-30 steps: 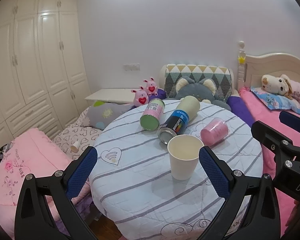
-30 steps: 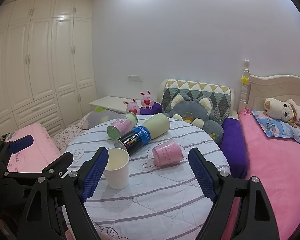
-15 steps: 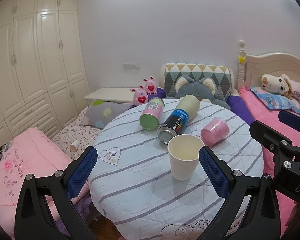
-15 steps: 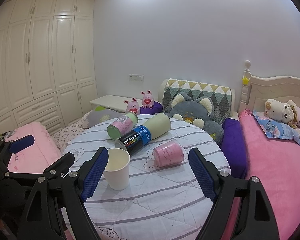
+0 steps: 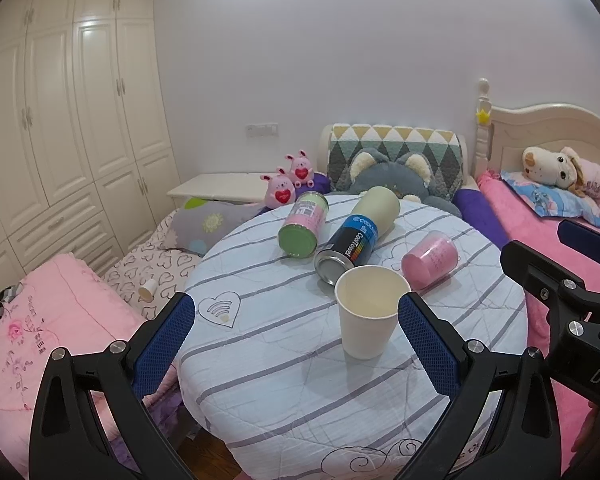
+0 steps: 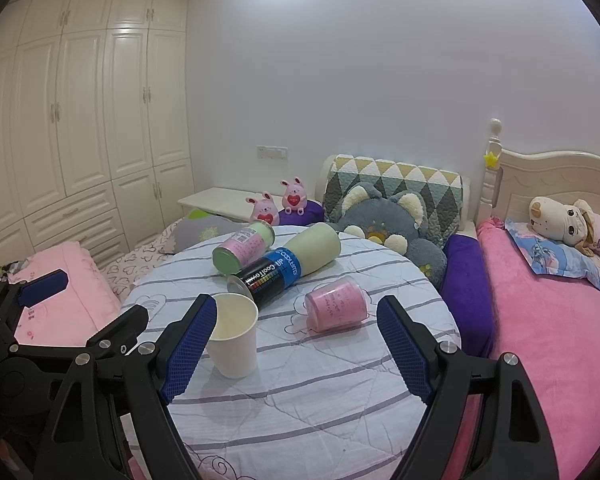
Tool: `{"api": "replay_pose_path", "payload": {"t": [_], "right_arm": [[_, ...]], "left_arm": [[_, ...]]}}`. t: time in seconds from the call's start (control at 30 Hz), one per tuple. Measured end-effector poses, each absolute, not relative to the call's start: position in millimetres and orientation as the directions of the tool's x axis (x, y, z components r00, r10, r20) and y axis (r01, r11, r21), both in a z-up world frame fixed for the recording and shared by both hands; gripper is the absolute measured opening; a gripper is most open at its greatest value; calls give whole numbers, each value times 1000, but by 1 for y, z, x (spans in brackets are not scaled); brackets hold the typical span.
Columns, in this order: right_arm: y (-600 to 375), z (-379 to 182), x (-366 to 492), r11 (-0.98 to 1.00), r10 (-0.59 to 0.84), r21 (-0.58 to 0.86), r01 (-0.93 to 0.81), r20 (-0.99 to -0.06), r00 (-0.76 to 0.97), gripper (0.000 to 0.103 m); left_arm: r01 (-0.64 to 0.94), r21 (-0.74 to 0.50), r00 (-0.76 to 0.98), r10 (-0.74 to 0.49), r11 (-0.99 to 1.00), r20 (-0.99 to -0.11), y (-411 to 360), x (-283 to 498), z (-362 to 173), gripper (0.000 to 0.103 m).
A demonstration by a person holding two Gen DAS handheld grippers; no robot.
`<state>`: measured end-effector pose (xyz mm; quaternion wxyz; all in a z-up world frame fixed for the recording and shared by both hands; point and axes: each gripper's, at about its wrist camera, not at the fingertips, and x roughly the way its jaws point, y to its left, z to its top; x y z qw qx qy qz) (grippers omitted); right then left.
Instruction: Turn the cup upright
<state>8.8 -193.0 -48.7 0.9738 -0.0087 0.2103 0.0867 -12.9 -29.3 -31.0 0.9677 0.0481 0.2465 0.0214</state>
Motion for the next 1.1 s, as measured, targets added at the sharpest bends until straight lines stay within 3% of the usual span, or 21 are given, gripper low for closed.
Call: {"api": "replay_pose_path", "payload": {"t": [1.1], "right_arm": [[-173, -49, 27, 978, 190, 0, -209, -421, 887, 84]], "left_arm": [[-56, 81, 860, 90, 995, -502, -9, 4, -31, 103]]}}
